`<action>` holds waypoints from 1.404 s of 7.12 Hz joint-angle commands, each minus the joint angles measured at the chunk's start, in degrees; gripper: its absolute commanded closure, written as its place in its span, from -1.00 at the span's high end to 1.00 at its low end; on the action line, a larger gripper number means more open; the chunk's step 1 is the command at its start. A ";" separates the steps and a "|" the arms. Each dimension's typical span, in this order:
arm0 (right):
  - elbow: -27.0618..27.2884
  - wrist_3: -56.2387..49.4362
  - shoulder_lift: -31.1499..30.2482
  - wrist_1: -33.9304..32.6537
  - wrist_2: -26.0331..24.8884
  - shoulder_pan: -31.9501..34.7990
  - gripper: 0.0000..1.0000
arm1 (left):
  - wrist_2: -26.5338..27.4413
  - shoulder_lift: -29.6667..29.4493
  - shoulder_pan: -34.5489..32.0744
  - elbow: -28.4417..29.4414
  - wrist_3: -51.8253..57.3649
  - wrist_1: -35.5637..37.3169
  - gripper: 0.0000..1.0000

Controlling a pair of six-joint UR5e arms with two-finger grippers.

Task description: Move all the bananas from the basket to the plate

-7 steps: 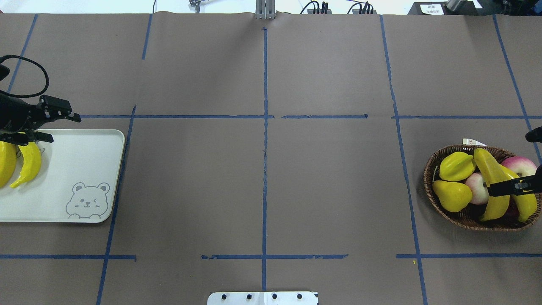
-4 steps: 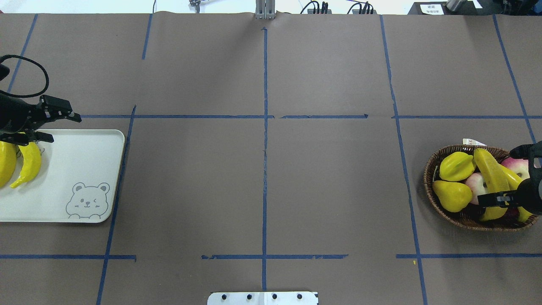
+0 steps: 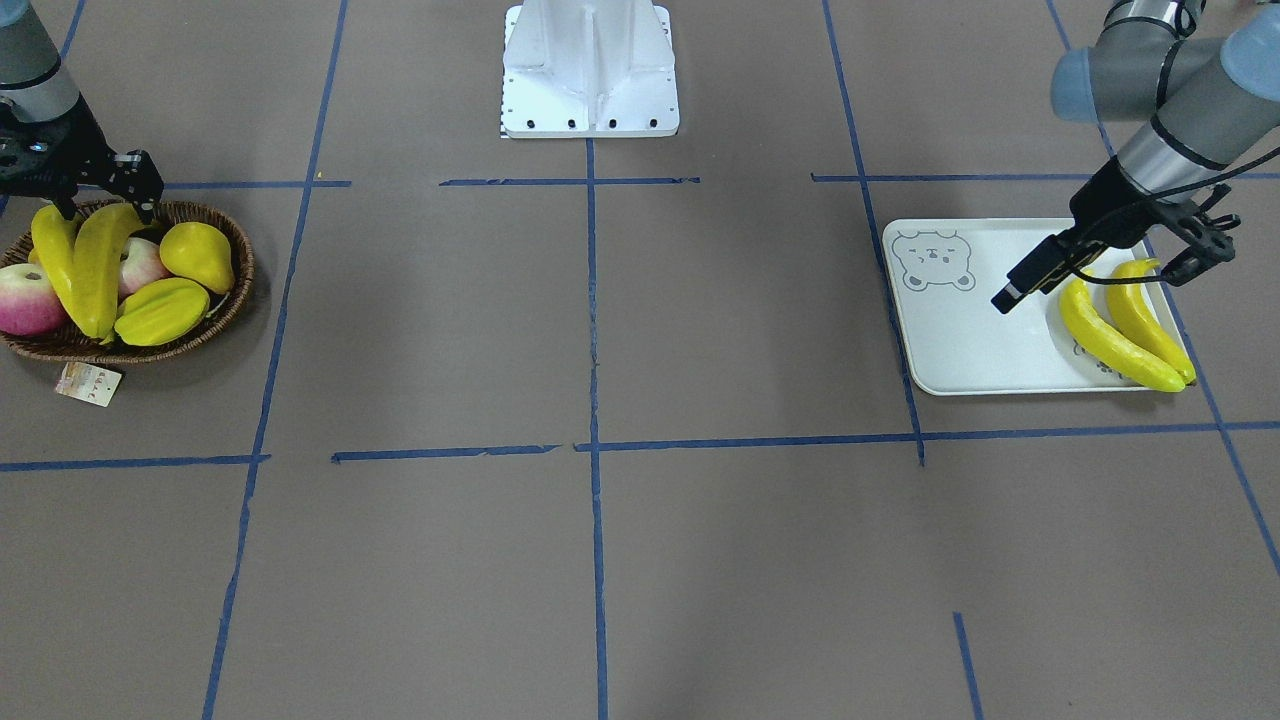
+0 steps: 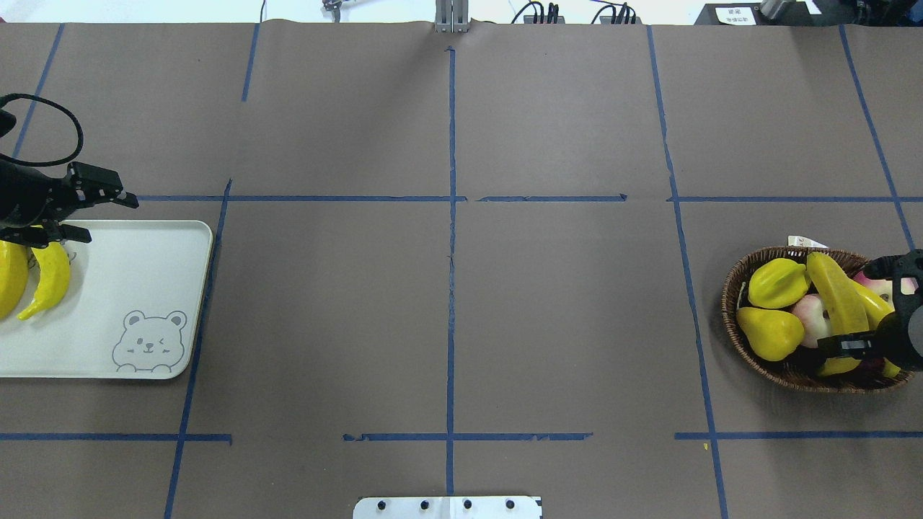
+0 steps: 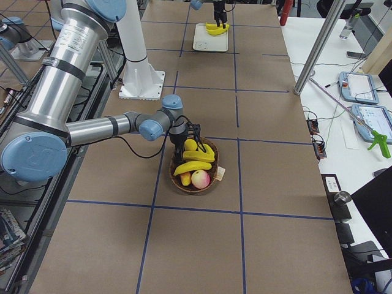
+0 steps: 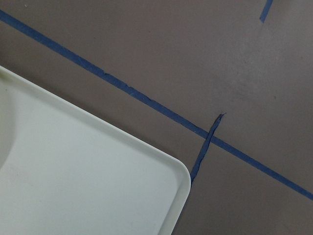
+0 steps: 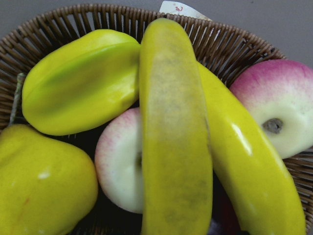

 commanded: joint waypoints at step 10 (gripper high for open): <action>8.07 -0.17 0.86 0.63 10.47 7.83 -0.95 | -0.09 -0.41 0.46 -0.09 0.00 -0.09 1.00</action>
